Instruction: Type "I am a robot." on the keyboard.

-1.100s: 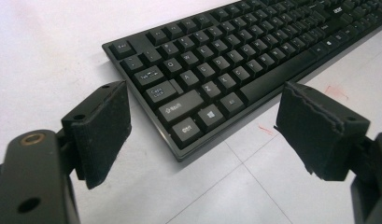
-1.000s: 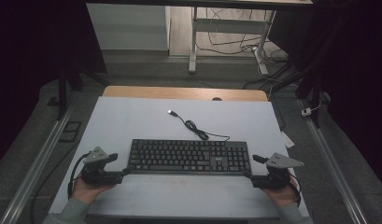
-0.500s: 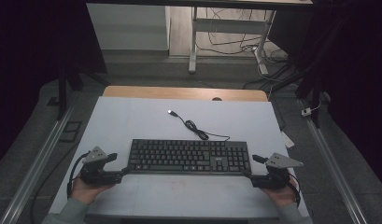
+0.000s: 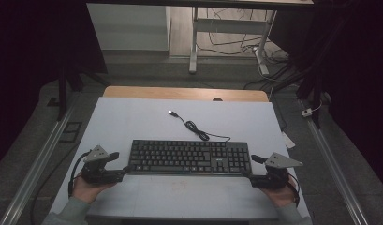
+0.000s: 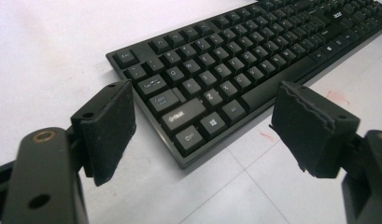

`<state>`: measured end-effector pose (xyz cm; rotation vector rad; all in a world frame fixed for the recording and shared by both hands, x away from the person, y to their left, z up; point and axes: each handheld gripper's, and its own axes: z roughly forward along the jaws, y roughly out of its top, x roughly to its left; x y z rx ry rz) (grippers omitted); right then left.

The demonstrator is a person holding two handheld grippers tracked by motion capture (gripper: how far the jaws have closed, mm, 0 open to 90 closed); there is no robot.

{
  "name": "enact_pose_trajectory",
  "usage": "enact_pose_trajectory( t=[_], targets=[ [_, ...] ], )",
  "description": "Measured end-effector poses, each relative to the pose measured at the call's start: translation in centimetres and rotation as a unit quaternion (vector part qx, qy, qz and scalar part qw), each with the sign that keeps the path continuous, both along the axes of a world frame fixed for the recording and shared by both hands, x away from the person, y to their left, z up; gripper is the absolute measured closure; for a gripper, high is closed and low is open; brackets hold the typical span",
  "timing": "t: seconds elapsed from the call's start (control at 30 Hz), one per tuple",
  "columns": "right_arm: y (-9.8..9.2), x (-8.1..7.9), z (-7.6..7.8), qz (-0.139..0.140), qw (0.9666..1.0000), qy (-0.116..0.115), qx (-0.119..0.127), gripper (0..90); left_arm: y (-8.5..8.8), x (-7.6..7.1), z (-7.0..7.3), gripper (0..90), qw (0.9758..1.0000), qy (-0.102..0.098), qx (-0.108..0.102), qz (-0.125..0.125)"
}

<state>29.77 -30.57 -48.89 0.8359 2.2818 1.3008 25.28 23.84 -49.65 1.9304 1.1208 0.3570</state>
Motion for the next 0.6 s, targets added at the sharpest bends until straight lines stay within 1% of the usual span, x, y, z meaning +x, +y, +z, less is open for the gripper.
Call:
enact_pose_trajectory(
  t=[0.2, 0.27, 0.3, 0.37, 0.4, 0.43, 0.47, 0.5, 0.6],
  targets=[
    [0.9, 0.4, 0.5, 0.004, 0.9999, 0.002, 0.011, 29.2, -0.3, 0.6, 0.5, 25.2, 1.0000, 0.000, 0.001, 0.001],
    [1.1, 0.4, 0.6, 0.005, 0.9999, 0.003, 0.011, 29.4, -0.4, 0.9, 0.6, 25.9, 1.0000, 0.002, 0.003, 0.000],
    [1.7, 0.6, 0.8, 0.007, 0.9999, 0.001, 0.013, 30.0, -0.4, 1.1, 0.6, 27.3, 1.0000, 0.004, 0.004, 0.000],
    [1.8, 0.6, 0.9, 0.009, 0.9999, 0.002, 0.011, 30.2, -0.6, 1.5, 0.7, 28.1, 0.9999, 0.009, 0.005, 0.002],
    [2.3, 0.8, 1.1, 0.012, 0.9999, 0.000, 0.011, 30.9, -0.6, 1.7, 0.8, 30.1, 0.9999, 0.011, 0.006, 0.001],
    [2.3, 0.8, 1.1, 0.012, 0.9999, 0.000, 0.011, 30.9, -0.8, 1.9, 0.8, 30.1, 0.9999, 0.013, 0.008, -0.001],
    [2.6, 1.0, 1.3, 0.014, 0.9998, 0.001, 0.011, 31.5, -0.9, 2.1, 0.8, 32.6, 0.9998, 0.014, 0.011, -0.003],
    [2.6, 1.0, 1.3, 0.014, 0.9998, 0.001, 0.011, 31.5, -1.0, 2.3, 0.8, 32.6, 0.9998, 0.016, 0.013, -0.003],
    [3.2, 1.3, 1.5, 0.017, 0.9998, 0.002, 0.010, 32.4, -1.3, 2.7, 0.7, 40.1, 0.9995, 0.020, 0.023, -0.008]
  ],
)
